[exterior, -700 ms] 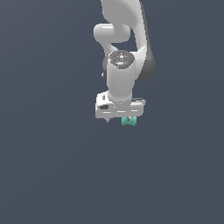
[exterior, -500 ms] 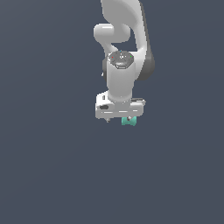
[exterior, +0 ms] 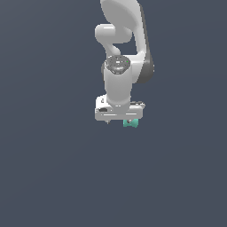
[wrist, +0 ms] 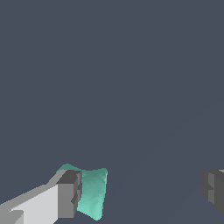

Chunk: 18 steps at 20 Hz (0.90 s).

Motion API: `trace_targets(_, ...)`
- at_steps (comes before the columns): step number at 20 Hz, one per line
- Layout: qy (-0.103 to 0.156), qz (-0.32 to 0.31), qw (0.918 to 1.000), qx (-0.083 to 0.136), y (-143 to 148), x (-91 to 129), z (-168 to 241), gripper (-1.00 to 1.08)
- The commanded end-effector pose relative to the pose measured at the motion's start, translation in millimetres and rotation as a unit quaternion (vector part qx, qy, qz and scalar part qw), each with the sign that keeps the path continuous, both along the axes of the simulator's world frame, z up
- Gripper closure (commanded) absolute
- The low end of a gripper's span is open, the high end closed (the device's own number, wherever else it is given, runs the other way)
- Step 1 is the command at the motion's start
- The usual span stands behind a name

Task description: Pick up the object and move it to a goal position.

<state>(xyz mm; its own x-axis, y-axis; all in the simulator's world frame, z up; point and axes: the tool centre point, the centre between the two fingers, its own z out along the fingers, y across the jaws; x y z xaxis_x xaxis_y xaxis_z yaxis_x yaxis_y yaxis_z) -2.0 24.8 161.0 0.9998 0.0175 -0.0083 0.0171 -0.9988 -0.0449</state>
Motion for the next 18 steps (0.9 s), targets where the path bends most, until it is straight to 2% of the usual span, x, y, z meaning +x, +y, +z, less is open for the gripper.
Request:
trace_targets(1, 0.000, 0.004, 1.0000, 0.000, 1, 0, 0, -0.92)
trace_targets(11, -0.002, 0.069, 0.9976, -0.002, 7, -7, -6, -0.92)
trace_targets(18, -0.005, 0.161, 0.9869, -0.006, 17, -17, -14, -0.92)
